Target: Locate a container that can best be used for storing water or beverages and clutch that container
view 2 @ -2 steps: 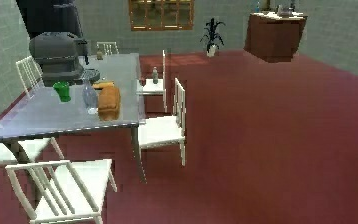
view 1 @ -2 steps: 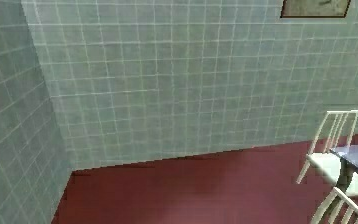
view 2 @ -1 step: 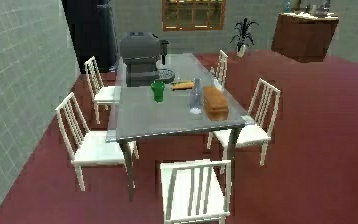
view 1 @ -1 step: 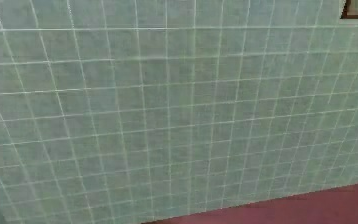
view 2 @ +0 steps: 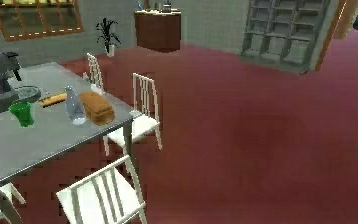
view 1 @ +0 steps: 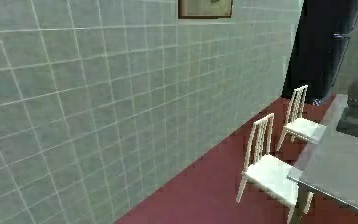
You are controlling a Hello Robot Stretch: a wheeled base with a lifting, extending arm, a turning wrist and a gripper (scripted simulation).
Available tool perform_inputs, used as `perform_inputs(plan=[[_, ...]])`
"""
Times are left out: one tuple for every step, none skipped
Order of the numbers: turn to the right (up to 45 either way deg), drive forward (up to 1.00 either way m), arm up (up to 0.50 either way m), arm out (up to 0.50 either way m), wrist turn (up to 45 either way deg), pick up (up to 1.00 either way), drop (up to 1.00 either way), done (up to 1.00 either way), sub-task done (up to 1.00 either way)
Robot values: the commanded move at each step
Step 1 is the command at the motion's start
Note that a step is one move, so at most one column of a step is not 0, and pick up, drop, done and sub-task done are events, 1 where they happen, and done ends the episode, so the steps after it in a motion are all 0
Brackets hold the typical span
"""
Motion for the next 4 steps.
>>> perform_inputs(plan=[[0.0, 0.85, 0.0, 0.0, 0.0, 0.0, 0.0, 0.0, 0.0], [30.0, 0.0, 0.0, 0.0, 0.0, 0.0, 0.0, 0.0, 0.0], [0.0, 0.05, 0.0, 0.0, 0.0, 0.0, 0.0, 0.0, 0.0], [45.0, 0.0, 0.0, 0.0, 0.0, 0.0, 0.0, 0.0, 0.0]])
